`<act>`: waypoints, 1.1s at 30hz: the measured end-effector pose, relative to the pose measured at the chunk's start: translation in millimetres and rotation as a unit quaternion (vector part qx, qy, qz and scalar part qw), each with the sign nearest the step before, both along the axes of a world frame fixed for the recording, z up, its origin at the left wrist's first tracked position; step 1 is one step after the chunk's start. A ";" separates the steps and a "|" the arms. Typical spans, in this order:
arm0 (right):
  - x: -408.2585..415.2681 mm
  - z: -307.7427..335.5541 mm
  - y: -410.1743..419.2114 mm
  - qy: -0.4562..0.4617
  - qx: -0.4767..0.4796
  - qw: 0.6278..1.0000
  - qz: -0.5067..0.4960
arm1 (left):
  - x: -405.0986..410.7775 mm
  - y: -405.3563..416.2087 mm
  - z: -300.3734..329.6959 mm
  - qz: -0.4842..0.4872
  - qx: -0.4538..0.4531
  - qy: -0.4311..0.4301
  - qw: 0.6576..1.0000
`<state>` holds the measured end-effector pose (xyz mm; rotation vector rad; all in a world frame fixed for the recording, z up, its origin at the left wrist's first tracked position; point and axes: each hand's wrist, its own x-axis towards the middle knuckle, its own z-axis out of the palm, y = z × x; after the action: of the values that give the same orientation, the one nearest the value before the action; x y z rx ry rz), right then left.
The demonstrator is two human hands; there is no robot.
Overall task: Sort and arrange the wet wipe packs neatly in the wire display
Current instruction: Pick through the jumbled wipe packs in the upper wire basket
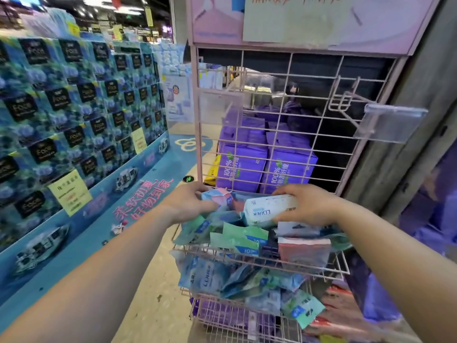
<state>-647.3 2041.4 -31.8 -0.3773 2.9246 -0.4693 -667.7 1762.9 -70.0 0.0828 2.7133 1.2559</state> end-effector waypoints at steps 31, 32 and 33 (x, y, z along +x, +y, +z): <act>16.1 13.1 71.9 0.057 -0.127 0.978 -0.157 | -23.4 3.9 3.1 -0.069 0.152 0.067 0.984; 16.0 10.0 74.5 0.037 -0.113 0.981 -0.151 | -22.2 6.4 7.1 -0.073 0.134 0.076 0.985; 15.0 6.8 76.6 0.024 -0.106 0.983 -0.146 | -20.1 10.2 11.3 -0.081 0.121 0.086 0.986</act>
<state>-632.3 2117.9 -25.1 0.0222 2.9966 -0.8255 -687.8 1773.1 -58.8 0.4497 2.6110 1.5876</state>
